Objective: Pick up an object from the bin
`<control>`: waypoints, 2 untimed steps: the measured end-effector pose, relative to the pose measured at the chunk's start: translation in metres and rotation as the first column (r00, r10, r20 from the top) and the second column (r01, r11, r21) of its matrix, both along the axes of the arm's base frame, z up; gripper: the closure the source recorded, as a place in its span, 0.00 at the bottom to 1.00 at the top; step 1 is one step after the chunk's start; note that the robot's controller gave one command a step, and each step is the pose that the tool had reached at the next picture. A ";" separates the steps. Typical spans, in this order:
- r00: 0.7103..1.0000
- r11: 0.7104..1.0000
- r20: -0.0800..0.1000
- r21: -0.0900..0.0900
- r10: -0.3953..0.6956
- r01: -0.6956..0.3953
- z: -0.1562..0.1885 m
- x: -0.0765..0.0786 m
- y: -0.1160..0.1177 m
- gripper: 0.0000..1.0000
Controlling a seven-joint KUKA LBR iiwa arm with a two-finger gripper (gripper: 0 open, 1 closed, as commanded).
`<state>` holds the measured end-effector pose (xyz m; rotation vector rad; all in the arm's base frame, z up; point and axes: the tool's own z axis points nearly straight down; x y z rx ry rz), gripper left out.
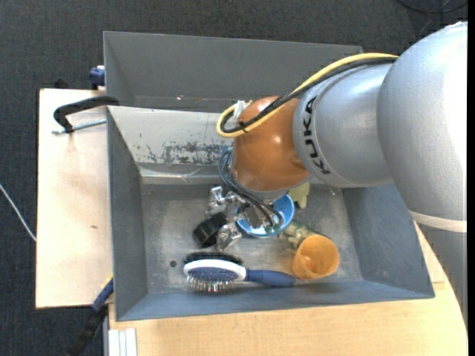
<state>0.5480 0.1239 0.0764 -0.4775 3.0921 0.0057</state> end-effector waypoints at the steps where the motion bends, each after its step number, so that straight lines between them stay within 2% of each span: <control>1: 1.000 1.000 -0.004 -0.002 -0.001 0.001 0.020 0.002 0.001 1.00; 2: 1.000 1.000 0.001 -0.002 -0.001 0.001 0.089 0.004 0.003 1.00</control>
Offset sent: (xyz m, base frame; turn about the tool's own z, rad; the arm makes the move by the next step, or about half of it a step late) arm 0.0000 0.0000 0.0182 0.0000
